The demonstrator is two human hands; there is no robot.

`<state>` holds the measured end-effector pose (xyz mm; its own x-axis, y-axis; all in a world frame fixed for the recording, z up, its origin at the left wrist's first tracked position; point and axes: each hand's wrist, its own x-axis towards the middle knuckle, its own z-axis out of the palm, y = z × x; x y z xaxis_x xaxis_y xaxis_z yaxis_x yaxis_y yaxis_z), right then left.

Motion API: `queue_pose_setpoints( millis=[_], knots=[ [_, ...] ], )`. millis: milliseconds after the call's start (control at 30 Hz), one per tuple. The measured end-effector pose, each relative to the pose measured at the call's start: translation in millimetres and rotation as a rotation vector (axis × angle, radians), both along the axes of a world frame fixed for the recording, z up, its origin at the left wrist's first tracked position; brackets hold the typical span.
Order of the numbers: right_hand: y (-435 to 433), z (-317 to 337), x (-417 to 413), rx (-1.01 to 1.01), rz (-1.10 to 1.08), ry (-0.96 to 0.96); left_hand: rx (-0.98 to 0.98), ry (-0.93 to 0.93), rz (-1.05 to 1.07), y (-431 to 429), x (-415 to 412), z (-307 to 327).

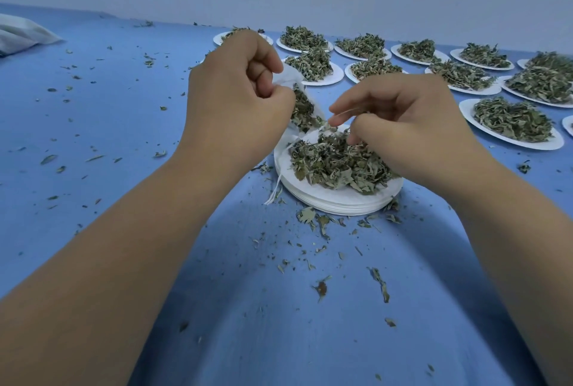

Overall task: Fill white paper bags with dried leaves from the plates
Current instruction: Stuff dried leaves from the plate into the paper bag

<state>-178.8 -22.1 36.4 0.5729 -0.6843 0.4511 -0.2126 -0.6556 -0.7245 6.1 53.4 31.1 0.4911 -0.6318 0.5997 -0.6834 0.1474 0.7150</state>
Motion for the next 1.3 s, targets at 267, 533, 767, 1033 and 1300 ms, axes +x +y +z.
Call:
queue_pose_setpoints(
  millis=[267,533,767,1033,1300],
  knots=[
    [0.1,-0.8,-2.2,0.094,0.139,-0.141,0.041,0.043,0.070,-3.2,12.3,-3.1],
    [-6.7,-3.4,-1.8,-0.022,-0.105,0.030,0.039,0.070,0.061,-3.1,15.7,-2.0],
    [8.5,-5.6,8.4,-0.207,-0.066,0.096,0.031,0.049,-0.073,4.7,1.0,2.1],
    [17.4,-2.1,16.9,-0.428,-0.003,0.481,0.040,0.125,-0.259,13.4,-15.1,12.6],
    [16.1,-4.9,18.9,-0.416,-0.017,0.295,-0.028,0.223,-0.222,10.6,-3.4,15.9]
  ],
)
